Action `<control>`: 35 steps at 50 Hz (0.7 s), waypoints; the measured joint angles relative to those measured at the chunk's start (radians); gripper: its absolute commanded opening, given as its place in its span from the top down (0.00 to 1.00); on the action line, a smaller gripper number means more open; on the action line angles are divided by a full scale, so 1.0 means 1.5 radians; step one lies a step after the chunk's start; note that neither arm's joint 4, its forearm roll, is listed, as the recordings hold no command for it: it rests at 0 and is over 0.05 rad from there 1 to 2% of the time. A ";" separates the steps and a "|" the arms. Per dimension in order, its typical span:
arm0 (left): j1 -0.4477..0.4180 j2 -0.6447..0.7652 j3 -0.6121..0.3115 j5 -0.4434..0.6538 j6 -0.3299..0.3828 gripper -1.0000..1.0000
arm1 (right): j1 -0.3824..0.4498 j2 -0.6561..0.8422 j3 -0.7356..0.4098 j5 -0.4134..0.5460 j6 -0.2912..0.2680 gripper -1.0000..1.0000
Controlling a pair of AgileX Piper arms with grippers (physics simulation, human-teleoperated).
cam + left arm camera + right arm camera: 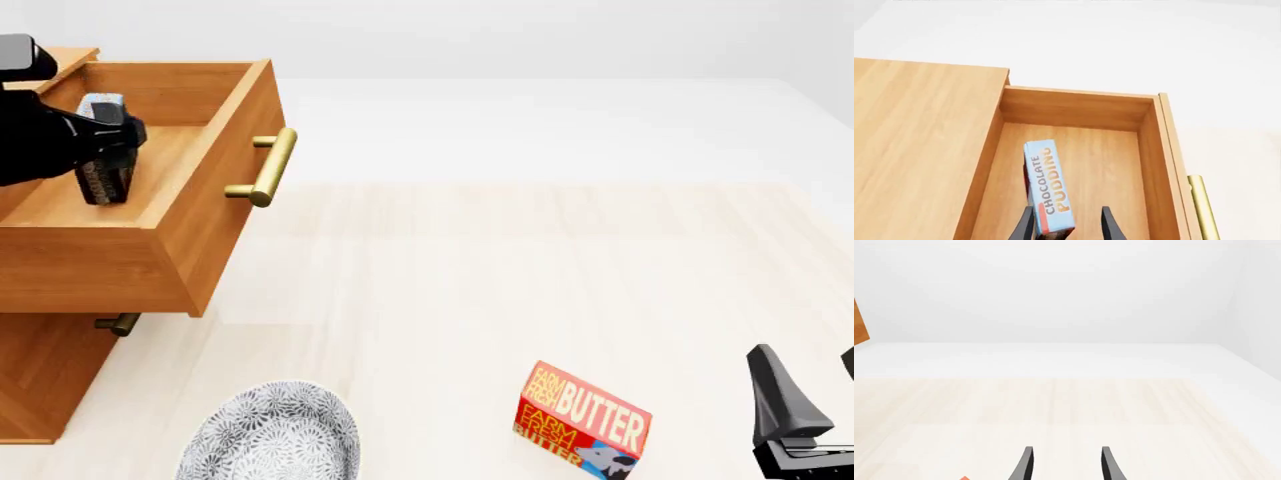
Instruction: Put the chocolate pudding in the top drawer of the cabinet and close it.
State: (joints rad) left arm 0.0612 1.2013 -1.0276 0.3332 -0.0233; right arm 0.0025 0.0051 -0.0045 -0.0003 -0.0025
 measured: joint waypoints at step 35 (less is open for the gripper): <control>-0.001 -0.037 -0.064 0.071 0.035 0.00 | 0.000 0.000 0.000 0.000 0.000 0.00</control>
State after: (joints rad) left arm 0.0600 1.1451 -1.1237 0.4402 0.0285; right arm 0.0025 0.0051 -0.0045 -0.0002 -0.0025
